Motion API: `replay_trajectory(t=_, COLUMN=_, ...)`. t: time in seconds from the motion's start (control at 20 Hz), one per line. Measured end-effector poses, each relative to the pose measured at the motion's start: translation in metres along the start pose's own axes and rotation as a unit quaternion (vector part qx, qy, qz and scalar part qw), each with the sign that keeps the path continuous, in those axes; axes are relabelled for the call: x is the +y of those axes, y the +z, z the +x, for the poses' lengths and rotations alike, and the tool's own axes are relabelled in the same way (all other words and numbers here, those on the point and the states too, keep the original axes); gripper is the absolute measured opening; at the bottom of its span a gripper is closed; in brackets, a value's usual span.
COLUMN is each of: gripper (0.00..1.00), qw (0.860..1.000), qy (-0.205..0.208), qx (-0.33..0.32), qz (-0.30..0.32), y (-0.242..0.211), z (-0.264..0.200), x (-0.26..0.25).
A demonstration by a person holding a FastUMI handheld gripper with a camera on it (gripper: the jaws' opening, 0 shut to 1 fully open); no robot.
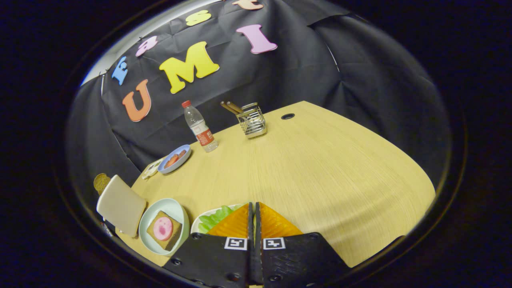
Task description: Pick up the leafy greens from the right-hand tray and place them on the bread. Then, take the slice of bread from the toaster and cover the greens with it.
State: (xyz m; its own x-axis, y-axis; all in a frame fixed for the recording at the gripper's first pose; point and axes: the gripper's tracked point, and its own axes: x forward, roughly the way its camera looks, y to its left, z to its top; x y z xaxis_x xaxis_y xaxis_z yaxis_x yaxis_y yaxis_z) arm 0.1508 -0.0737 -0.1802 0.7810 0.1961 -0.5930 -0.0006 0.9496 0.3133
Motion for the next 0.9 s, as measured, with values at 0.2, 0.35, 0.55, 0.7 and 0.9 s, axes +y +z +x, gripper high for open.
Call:
replay_trajectory(t=0.2, gripper=0.00, qw=0.999, qy=0.019, qx=-0.021, qz=-0.014, y=0.014, z=-0.017, x=0.019)
replay_trajectory(t=0.35, gripper=0.00, qw=0.999, qy=0.036, qx=-0.034, qz=-0.012, y=0.022, z=-0.031, x=0.035)
replay_trajectory(t=0.55, gripper=0.00, qw=0.998, qy=0.041, qx=-0.049, qz=-0.023, y=0.032, z=-0.047, x=0.052)
replay_trajectory(t=0.7, gripper=0.00, qw=0.997, qy=0.046, qx=-0.061, qz=-0.033, y=0.040, z=-0.059, x=0.069)
replay_trajectory(t=0.9, gripper=0.00, qw=0.994, qy=0.056, qx=-0.078, qz=-0.047, y=0.051, z=-0.075, x=0.097)
